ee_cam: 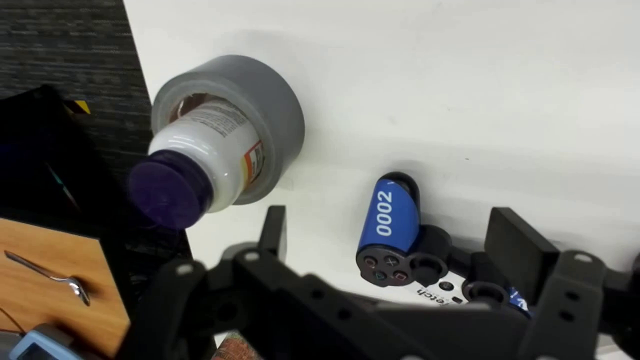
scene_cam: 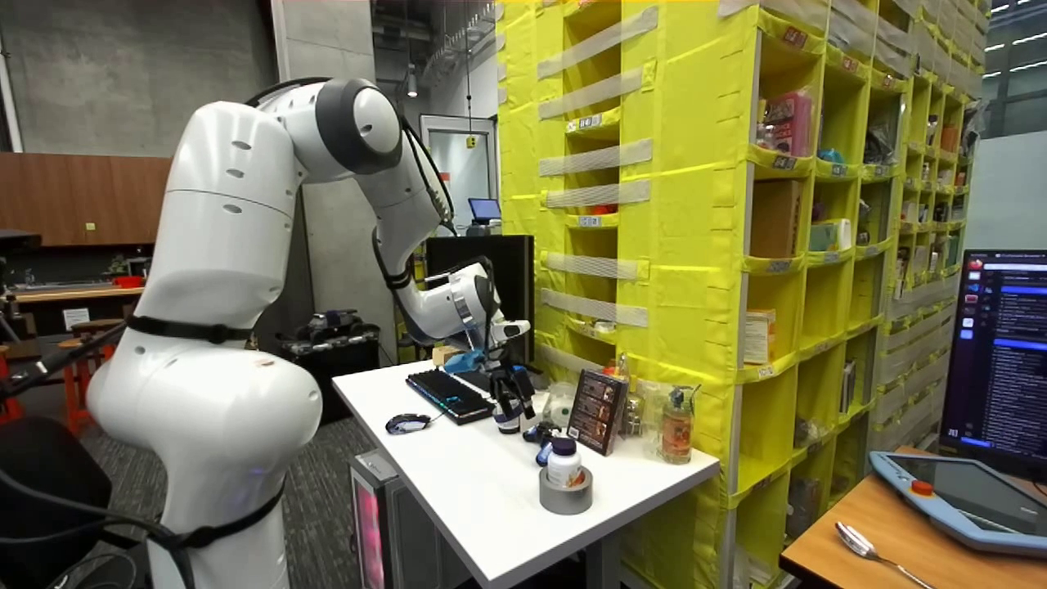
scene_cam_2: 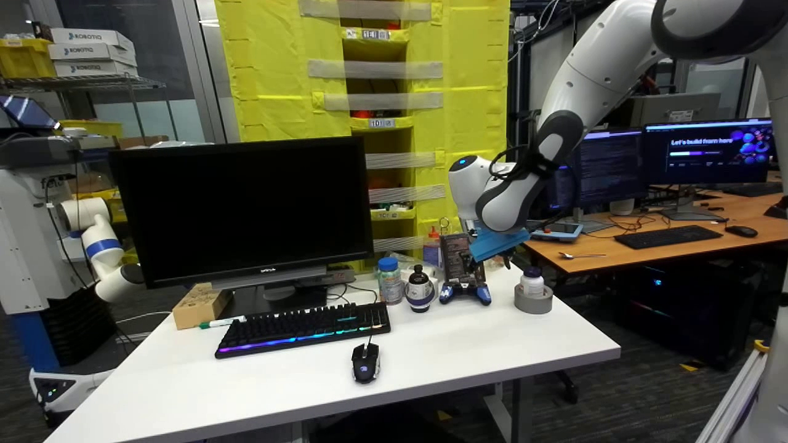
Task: Move the mouse to the left then put the container in the masking tape.
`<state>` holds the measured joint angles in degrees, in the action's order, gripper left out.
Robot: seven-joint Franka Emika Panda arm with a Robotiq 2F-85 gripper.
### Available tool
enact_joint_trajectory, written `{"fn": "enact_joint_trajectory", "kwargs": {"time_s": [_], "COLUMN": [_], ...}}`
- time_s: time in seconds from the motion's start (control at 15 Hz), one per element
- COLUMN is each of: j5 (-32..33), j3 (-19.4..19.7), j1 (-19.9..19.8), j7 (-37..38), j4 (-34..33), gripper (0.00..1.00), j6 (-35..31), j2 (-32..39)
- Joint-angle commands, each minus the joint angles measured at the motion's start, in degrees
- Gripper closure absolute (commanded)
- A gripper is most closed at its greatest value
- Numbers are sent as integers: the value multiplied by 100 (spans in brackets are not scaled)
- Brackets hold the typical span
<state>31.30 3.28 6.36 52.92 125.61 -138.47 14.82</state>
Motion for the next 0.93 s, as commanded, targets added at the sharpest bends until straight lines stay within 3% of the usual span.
{"fn": "enact_joint_trajectory", "kwargs": {"time_s": [0.0, 0.87], "j5": [23, -13], "j3": [22, 4], "j1": [73, 48], "j7": [-230, -224], "j4": [126, 43], "gripper": [0, 0], "j6": [261, 211], "j2": [-296, -167]}}
